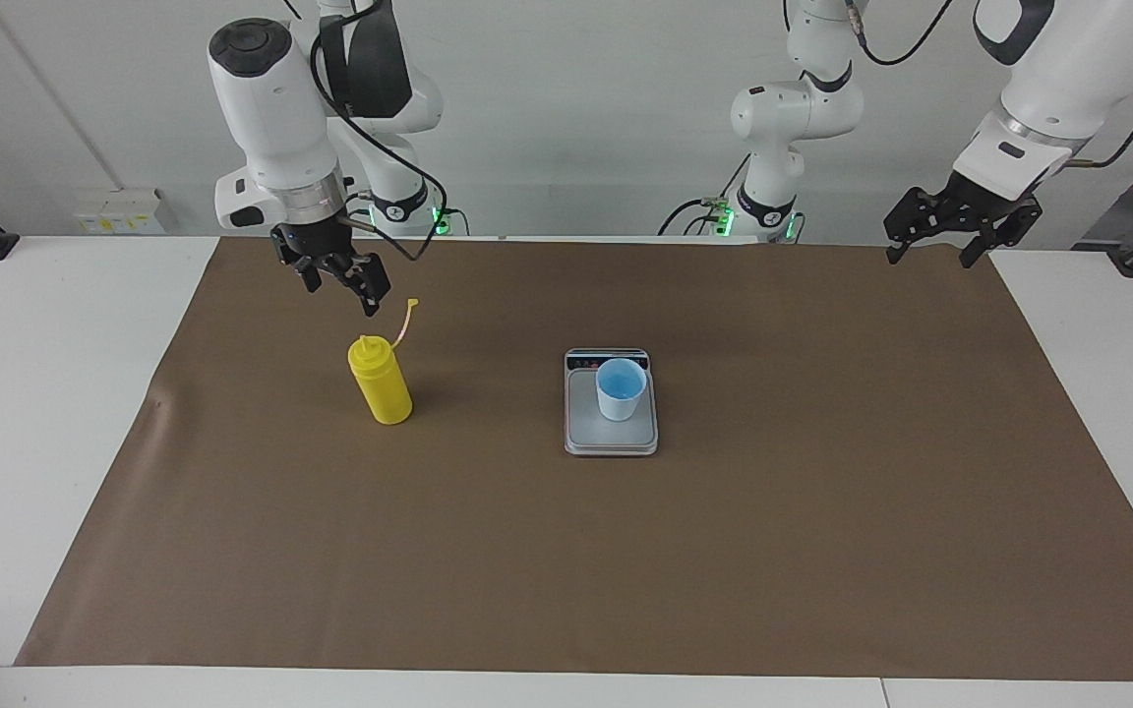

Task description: Pour seasoning into cup on scale with both arms

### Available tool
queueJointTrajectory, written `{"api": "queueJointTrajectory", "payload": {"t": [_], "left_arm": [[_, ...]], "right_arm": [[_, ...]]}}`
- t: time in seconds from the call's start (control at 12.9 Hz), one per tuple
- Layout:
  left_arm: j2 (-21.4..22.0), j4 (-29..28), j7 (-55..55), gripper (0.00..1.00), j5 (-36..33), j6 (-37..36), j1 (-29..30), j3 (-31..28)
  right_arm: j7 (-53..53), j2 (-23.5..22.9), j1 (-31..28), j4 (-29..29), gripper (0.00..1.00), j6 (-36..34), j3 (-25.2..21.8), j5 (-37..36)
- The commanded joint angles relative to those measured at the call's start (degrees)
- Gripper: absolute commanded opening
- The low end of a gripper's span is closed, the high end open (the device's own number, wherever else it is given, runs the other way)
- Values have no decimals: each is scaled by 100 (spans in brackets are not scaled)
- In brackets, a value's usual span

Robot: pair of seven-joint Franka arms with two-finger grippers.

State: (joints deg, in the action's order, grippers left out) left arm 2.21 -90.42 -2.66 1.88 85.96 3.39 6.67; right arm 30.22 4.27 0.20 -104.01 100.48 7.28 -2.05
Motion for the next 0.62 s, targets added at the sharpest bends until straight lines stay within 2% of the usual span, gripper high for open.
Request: {"api": "queueJointTrajectory", "payload": {"t": [0.0, 0.23, 0.54], "left_arm": [[25, -72, 64, 100, 67, 114, -58, -52], [25, -72, 82, 100, 67, 62, 3, -61], [25, -72, 82, 100, 67, 61, 47, -87]], "right_arm": [[-628, -190, -20, 547, 100, -379, 98, -129], [-1394, -233, -81, 951, 100, -783, 98, -138], [-1938, -137, -82, 883, 100, -889, 98, -76]]}}
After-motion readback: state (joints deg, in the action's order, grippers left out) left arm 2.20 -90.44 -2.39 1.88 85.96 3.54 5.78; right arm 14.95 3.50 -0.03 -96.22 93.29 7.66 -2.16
